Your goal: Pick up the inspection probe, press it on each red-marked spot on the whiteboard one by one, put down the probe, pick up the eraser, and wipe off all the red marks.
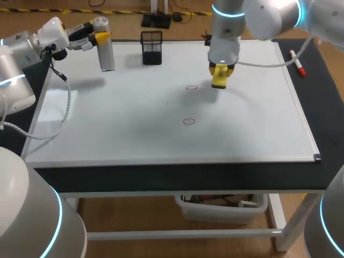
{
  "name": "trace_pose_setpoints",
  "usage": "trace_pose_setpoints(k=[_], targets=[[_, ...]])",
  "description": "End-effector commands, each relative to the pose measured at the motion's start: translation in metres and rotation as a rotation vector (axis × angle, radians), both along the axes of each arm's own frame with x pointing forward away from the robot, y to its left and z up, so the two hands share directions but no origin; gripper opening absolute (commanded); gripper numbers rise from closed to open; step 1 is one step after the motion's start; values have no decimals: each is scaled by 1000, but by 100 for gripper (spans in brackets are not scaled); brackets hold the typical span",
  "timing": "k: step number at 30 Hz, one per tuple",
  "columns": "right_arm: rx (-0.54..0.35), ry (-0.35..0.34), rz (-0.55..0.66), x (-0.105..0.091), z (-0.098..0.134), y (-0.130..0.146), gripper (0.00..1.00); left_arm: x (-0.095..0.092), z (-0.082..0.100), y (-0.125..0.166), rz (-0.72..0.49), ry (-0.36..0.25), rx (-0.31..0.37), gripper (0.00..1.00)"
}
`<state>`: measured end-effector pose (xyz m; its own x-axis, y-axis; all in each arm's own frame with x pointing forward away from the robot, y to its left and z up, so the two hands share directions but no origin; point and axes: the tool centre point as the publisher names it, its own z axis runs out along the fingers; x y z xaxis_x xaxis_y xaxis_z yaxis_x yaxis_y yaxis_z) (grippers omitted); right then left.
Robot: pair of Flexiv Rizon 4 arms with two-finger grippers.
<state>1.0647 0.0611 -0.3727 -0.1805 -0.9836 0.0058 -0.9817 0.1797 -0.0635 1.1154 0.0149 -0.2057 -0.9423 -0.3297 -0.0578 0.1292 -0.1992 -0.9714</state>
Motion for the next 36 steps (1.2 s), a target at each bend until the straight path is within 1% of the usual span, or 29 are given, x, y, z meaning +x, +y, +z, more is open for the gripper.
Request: trace_pose_setpoints(k=[1, 9, 14, 18, 24, 30, 36], targets=[[-12, 5, 37, 6, -4, 19, 0, -1, 1, -1, 4, -1, 1, 0], [-23, 10, 142, 9, -10, 62, 0, -1, 1, -1, 4, -1, 1, 0], [-28, 22, 205, 11, -18, 88, 0, -1, 1, -1, 4, -1, 1, 0], [-22, 25, 235, 10, -24, 103, 0, -1, 1, -1, 4, -1, 1, 0], [-15, 34, 271, 10, -34, 115, 0, -1, 1, -1, 4, -1, 1, 0], [2, 42, 292, 10, -39, 119, 0, -1, 1, -1, 4, -1, 1, 0], [1, 47, 293, 10, -45, 119, 0, -1, 1, -1, 4, -1, 1, 0]])
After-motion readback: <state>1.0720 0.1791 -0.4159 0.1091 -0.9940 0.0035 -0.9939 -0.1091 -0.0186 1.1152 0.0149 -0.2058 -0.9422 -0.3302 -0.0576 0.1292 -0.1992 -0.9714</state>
